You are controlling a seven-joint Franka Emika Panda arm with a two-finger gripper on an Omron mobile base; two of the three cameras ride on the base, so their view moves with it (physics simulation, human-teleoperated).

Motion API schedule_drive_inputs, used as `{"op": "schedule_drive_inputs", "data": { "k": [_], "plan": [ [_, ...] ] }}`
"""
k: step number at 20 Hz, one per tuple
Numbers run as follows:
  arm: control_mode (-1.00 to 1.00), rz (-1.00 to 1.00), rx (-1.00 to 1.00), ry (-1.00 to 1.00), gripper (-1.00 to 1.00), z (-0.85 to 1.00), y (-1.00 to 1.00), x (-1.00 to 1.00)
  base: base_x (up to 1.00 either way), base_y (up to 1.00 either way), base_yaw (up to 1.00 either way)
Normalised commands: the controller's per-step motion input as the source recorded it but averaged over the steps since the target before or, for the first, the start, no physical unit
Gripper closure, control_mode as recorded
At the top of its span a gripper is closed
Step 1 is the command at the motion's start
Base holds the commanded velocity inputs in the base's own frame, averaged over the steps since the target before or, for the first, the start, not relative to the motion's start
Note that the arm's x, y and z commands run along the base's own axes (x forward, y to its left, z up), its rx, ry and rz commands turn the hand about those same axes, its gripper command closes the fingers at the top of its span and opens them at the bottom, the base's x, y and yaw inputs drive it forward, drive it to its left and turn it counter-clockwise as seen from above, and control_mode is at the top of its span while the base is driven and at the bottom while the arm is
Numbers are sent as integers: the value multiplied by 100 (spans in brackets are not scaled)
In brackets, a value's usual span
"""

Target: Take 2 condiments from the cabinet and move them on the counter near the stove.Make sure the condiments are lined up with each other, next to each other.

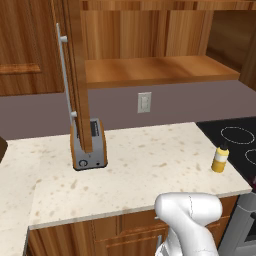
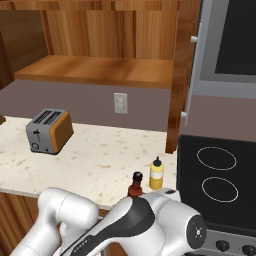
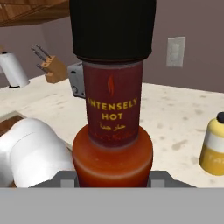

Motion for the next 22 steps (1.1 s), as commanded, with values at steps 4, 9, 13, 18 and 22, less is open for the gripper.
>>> {"op": "schedule_drive_inputs", "data": {
  "k": [4, 9, 13, 18, 22],
  "plan": [
    [-100, 0, 0, -4, 100, -24, -8, 17, 0, 0, 0],
    [-100, 0, 0, 0, 100, -9, 0, 23, 0, 0, 0],
    [-100, 0, 0, 0, 100, -5, -1, 11, 0, 0, 0],
    [-100, 0, 0, 2, 100, -5, -1, 10, 0, 0, 0],
    [-100, 0, 0, 0, 100, -12, 0, 14, 0, 0, 0]
  ]
}}
